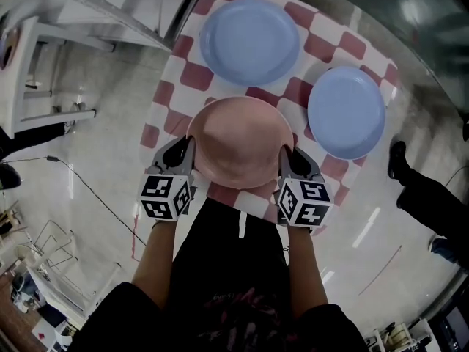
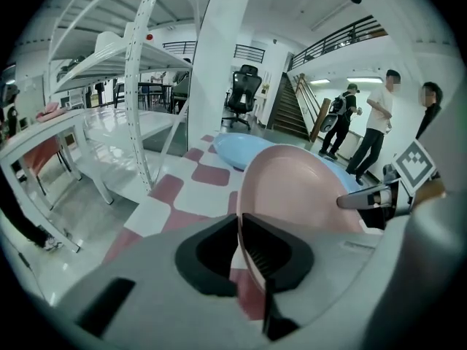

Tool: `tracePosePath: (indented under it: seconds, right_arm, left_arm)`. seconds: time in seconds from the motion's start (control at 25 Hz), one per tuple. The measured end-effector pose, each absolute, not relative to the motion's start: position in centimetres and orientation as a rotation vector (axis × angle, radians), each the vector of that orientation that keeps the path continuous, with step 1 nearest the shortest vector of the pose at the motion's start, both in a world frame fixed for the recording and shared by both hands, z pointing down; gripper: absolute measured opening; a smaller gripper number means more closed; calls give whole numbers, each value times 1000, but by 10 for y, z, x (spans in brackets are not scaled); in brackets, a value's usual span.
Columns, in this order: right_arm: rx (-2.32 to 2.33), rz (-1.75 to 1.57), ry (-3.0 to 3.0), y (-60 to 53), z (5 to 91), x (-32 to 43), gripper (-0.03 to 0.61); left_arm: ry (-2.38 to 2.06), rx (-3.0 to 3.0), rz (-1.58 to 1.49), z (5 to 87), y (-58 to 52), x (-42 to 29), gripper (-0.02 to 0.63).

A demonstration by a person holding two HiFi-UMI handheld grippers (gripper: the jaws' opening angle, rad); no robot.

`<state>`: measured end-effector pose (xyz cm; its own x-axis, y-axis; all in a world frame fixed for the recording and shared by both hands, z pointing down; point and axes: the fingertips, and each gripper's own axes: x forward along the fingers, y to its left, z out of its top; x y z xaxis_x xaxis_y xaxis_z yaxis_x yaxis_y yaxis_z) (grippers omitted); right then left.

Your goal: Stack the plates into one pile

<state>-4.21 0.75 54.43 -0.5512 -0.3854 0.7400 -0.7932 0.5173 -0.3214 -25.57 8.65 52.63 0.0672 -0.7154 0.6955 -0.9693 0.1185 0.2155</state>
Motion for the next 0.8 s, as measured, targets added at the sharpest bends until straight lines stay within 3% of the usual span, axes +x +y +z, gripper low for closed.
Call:
tracePosePath:
  seconds: [0.8]
  right_arm:
    - [1110,903,-2252,-18,480,-12,43]
  left_arm:
    - [-1723,1811,469,458,43,-232,18]
